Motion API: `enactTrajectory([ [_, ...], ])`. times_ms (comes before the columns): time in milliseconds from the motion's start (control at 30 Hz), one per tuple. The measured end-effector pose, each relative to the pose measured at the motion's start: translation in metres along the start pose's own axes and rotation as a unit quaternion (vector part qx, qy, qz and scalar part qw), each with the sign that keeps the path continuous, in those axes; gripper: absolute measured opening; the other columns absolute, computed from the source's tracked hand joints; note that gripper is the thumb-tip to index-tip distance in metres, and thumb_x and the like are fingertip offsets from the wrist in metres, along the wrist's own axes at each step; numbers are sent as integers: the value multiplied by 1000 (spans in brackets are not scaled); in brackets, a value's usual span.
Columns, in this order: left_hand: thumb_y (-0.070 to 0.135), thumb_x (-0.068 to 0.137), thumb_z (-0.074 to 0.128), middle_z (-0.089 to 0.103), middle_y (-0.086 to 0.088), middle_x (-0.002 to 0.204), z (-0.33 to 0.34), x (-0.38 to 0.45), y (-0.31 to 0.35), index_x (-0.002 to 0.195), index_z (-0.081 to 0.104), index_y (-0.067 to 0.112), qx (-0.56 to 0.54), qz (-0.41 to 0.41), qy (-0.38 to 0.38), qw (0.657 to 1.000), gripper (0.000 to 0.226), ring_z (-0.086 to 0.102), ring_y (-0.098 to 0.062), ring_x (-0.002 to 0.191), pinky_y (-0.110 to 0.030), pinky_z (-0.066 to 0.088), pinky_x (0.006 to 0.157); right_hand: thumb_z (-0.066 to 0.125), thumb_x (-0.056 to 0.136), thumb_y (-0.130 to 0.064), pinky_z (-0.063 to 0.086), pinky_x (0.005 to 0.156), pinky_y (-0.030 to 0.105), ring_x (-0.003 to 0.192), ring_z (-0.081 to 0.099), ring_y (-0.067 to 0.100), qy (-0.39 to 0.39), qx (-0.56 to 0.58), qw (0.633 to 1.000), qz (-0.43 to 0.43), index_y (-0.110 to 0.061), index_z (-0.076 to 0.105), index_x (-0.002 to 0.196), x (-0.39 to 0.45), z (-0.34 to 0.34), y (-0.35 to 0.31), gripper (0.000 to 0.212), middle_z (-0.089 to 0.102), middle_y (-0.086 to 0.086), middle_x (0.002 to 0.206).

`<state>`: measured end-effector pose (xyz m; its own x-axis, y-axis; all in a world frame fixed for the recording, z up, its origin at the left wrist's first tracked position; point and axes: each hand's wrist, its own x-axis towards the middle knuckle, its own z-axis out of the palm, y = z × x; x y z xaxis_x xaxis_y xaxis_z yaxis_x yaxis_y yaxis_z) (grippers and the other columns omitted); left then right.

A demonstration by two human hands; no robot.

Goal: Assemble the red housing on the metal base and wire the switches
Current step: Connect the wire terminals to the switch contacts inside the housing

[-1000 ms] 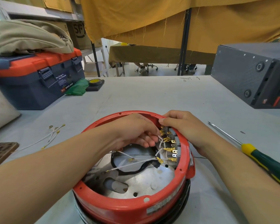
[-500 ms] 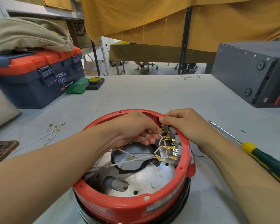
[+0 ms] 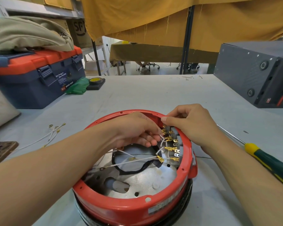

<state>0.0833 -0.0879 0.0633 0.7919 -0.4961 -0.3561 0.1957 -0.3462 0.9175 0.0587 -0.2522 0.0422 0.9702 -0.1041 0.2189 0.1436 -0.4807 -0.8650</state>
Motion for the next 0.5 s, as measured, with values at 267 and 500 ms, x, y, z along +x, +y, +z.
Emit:
enactTrajectory([
  [267,-5,88,52,62,-5,55,0,2,-1,79,64,-1,4,8,9,1000,16,57,-8,43,-14,45,40,77,73,-32,40,48,9,53,58,-1,2,9,1000,10,-20,72,67,1,1,1,14,68,-5,64],
  [500,-5,88,51,62,-4,53,0,5,-1,78,64,0,17,15,6,1000,17,57,-7,43,-14,44,40,77,74,-32,41,49,11,58,62,5,-6,11,1000,9,-20,73,68,1,0,0,13,70,-1,69],
])
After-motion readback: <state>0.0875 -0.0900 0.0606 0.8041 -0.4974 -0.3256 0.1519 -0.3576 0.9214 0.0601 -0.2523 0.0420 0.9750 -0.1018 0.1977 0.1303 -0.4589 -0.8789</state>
